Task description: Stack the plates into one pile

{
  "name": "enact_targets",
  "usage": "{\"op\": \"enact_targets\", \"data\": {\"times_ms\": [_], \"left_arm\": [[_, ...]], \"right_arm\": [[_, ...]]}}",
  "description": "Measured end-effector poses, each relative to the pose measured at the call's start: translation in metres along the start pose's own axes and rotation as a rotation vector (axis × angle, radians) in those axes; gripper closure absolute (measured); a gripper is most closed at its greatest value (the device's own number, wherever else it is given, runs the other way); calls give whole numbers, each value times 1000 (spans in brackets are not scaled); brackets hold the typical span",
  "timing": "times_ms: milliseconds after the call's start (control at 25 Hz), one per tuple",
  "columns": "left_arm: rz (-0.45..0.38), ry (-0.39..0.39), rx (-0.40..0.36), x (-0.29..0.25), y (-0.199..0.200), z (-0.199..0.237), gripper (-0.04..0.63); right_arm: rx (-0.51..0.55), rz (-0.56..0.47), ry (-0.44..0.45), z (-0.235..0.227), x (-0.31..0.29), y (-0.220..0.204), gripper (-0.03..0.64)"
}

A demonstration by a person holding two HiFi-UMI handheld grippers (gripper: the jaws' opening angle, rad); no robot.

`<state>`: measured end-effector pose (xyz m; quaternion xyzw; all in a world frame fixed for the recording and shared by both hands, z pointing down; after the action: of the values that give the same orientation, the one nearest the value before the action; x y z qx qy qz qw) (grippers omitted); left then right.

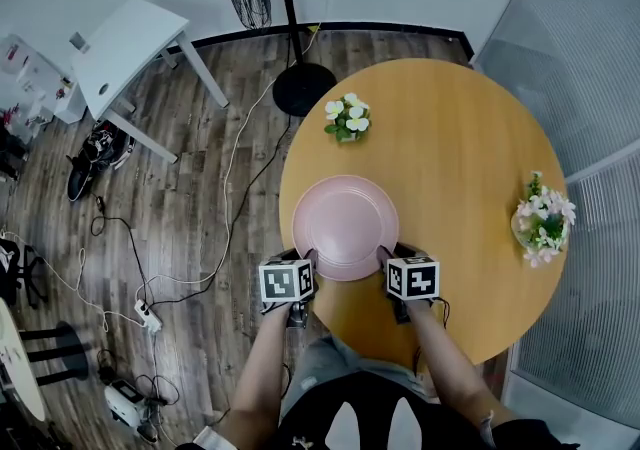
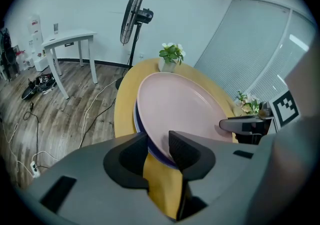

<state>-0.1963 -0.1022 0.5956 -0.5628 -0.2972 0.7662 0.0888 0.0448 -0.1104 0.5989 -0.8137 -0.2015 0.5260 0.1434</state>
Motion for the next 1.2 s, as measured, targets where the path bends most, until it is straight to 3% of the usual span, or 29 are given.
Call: {"op": "enact_targets", "data": {"times_ms": [200,320,400,560,840,1040,1200], "left_arm": [[33,17,-54,0,3,-2,456],[46,36,-85,0,2,-2,370],[40,49,-95,2,2,-3,370],[-4,65,-87,12,9,-2,370],[-138,86,-102,46,33,-11,370],[-237,71,-93,67,45,-23,417],[-305,69,-99,82,47,-35,481]], "right_arm": [[74,39,-32,0,-4,-3,442],[94,42,-25,0,-4,-5,416],[100,37,-26,0,-2,-5,402],[94,-3,-20,1,7,-1,397],[104,-114,96,24,35,15,357],[133,-205,166,44,56,19,401],[146,-296,193,55,78,20,497]]}}
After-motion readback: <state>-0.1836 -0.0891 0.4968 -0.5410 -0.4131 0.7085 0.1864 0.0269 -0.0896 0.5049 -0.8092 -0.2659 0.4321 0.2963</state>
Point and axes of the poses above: the fingertips, and each gripper's own axes: x backward along the fingers, z to its left, y out of its top, the point moved 7 cm from there along x, backward along the fingers, and after that the axes turned 15 degrees about -x, right-handed, at the moved point
